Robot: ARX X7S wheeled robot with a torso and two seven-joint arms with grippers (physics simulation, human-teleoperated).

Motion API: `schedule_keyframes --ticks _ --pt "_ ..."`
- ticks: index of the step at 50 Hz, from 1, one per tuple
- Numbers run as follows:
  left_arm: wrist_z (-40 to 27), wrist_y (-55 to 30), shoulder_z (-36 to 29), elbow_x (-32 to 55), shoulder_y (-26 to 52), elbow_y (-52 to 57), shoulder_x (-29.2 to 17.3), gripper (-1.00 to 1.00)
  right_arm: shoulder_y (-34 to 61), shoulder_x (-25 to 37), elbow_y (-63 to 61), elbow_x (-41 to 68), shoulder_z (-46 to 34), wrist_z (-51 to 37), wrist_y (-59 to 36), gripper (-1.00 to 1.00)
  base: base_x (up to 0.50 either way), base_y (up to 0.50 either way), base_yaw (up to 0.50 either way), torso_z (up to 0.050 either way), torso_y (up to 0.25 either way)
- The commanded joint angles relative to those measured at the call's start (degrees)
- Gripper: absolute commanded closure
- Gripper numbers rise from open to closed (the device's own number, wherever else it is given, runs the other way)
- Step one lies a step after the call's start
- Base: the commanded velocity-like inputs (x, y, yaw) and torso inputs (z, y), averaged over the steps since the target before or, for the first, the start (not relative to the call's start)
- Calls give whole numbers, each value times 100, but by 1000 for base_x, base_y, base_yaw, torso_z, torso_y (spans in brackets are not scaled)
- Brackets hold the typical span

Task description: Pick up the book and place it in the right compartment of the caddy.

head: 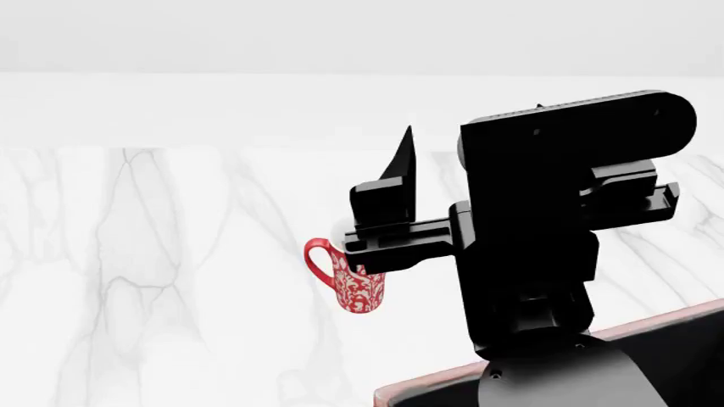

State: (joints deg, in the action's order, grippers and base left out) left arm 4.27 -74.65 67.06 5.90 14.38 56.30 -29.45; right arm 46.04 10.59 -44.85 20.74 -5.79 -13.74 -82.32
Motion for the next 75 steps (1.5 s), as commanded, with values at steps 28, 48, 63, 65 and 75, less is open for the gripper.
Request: schedule_keyframes --ticks 28,48,63,65,75 --pt "46 128 52 -123 -50 -33 203 -100 1880 605 2523 7423 -30 -2830 -567 -100 0 0 0 0 0" --pt "17 126 29 -121 -61 -62 185 -100 2276 865 2552 8647 -983 -2260 -416 -100 0 0 0 0 0" --pt "-4 135 -15 -117 -90 -54 194 -100 2575 1068 1805 8665 -1352 -796 -608 -100 0 0 0 0 0" --pt "2 106 -9 -106 -76 -37 181 -100 2594 1138 1728 8778 -1421 -764 -546 -100 0 0 0 0 0" --pt "-11 22 -25 -79 -14 -8 139 -100 2562 1264 1419 8638 -1531 21 -606 -100 0 0 0 0 0"
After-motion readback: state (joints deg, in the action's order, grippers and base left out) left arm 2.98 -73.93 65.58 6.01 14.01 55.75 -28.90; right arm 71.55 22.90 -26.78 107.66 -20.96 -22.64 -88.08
